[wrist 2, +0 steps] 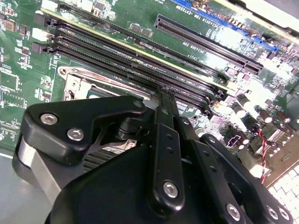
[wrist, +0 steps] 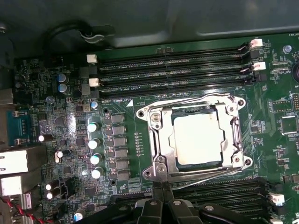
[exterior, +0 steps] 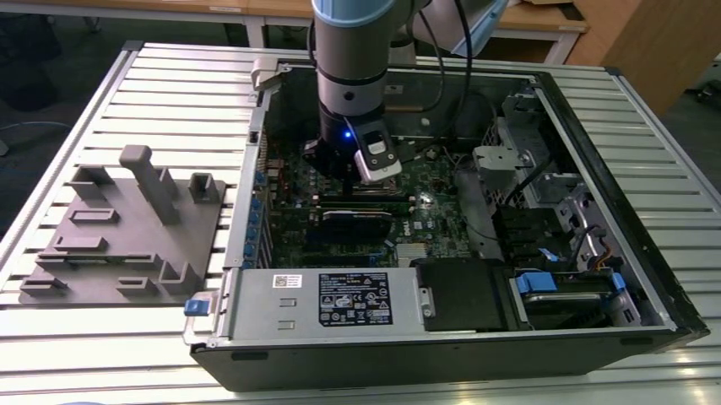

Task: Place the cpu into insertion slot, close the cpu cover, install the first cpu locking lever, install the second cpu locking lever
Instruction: 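Install the second cpu locking lever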

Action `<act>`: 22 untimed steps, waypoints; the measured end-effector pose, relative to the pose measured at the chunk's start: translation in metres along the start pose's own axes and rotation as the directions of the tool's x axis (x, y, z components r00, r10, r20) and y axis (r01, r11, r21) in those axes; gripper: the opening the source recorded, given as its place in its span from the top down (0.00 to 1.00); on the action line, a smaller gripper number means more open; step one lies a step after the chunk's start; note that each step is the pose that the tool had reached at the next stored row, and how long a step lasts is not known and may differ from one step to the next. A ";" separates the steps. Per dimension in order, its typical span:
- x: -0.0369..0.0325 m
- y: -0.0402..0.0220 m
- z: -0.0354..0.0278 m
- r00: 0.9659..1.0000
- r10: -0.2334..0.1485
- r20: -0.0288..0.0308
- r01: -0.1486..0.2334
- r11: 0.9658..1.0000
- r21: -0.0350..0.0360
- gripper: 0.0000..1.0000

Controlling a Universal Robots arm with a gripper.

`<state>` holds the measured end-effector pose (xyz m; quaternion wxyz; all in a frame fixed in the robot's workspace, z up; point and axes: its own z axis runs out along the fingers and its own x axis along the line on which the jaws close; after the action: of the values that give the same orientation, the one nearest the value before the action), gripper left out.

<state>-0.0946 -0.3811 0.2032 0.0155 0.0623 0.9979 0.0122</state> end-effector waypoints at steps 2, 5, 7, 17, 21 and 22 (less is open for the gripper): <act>0.0003 0.0000 0.0001 1.000 0.000 0.000 0.000 1.000 0.000 0.89; 0.0003 -0.0001 0.0000 1.000 0.000 0.000 0.000 1.000 0.000 0.89; 0.0004 -0.0001 0.0001 1.000 0.000 0.000 0.000 1.000 0.000 0.89; 0.0021 -0.0004 0.0005 1.000 0.000 -0.001 0.000 1.000 -0.005 0.89; 0.0021 -0.0003 0.0006 1.000 0.000 -0.001 0.000 1.000 -0.008 0.89; 0.0021 -0.0003 0.0007 1.000 0.000 -0.001 0.000 1.000 -0.008 0.89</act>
<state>-0.0968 -0.3811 0.2025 0.0151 0.0623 0.9978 0.0164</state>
